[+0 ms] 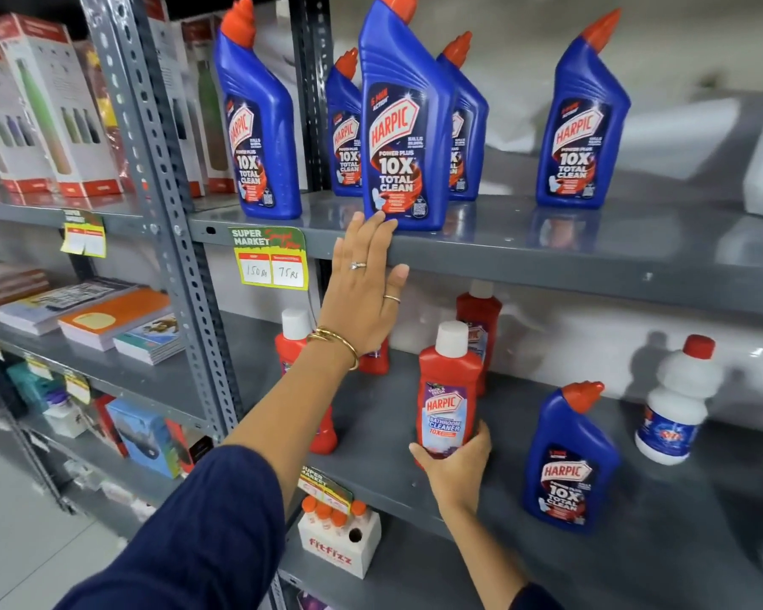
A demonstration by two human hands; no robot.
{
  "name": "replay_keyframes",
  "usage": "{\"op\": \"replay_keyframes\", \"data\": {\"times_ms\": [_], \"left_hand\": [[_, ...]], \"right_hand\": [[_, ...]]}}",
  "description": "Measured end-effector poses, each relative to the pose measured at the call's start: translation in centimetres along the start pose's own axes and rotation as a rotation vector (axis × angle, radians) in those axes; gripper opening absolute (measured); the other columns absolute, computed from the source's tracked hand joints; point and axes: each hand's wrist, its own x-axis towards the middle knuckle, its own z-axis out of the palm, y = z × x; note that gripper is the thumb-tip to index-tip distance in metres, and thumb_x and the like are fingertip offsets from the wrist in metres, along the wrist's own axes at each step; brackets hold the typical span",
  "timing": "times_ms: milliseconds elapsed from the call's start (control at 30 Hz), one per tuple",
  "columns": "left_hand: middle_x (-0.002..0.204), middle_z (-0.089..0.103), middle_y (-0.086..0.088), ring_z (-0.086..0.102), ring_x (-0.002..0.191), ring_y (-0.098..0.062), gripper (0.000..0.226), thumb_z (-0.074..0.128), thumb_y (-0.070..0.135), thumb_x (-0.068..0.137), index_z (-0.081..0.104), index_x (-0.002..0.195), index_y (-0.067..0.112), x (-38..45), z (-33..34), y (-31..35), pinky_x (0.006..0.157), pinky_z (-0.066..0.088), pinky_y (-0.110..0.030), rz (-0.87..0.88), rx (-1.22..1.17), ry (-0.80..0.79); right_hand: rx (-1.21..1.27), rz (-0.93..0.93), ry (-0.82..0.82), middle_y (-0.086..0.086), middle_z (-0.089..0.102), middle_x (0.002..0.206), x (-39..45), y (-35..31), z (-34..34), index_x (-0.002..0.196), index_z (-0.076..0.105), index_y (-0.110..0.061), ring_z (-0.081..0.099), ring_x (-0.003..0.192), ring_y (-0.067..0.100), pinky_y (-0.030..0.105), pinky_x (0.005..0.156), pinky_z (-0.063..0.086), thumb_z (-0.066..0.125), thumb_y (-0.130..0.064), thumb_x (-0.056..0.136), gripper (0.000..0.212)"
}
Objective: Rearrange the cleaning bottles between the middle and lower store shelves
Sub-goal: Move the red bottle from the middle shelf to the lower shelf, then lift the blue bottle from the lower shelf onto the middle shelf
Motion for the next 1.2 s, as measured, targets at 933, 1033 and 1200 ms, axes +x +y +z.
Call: {"op": "replay_keyframes", "data": {"times_ms": [933,1033,1200], "left_hand": [[0.154,0.006,-0.014,-0.01,0.137,-0.038,0.061,0.032,0.045,0.094,0.018,0.142,0.009,1.7,1.2,11.9,0.109,-0.004,-0.053,-0.226,0.082,-0.157],[0.151,0.019,-0.014,-0.004,0.137,-0.039,0.072,0.022,0.057,0.088,0.028,0.138,0.006,1.6,2.0,11.9,0.109,-0.003,-0.054,-0.213,0.078,-0.087],[0.146,0.03,-0.015,0.003,0.137,-0.04,0.09,0.005,0.067,0.077,0.033,0.136,0.006,1.4,2.5,11.2,0.109,-0.002,-0.054,-0.18,0.062,-0.002]], "right_hand": [[-0.404,0.055,0.231,0.021,0.02,0.148,1.1,-0.9,-12.4,0.14,0.016,-0.008,0.028,0.131,0.043,0.063,0.091,0.041,0.082,-0.037,0.061,0.106],[-0.411,0.062,0.25,0.021,0.022,0.148,1.6,-0.3,-11.9,0.139,0.015,-0.011,0.031,0.129,0.044,0.063,0.088,0.042,0.082,-0.038,0.06,0.107],[-0.377,0.024,0.311,0.027,0.033,0.138,2.5,0.2,-11.4,0.137,0.018,-0.012,0.04,0.119,0.049,0.064,0.088,0.043,0.083,-0.031,0.058,0.104]]}}
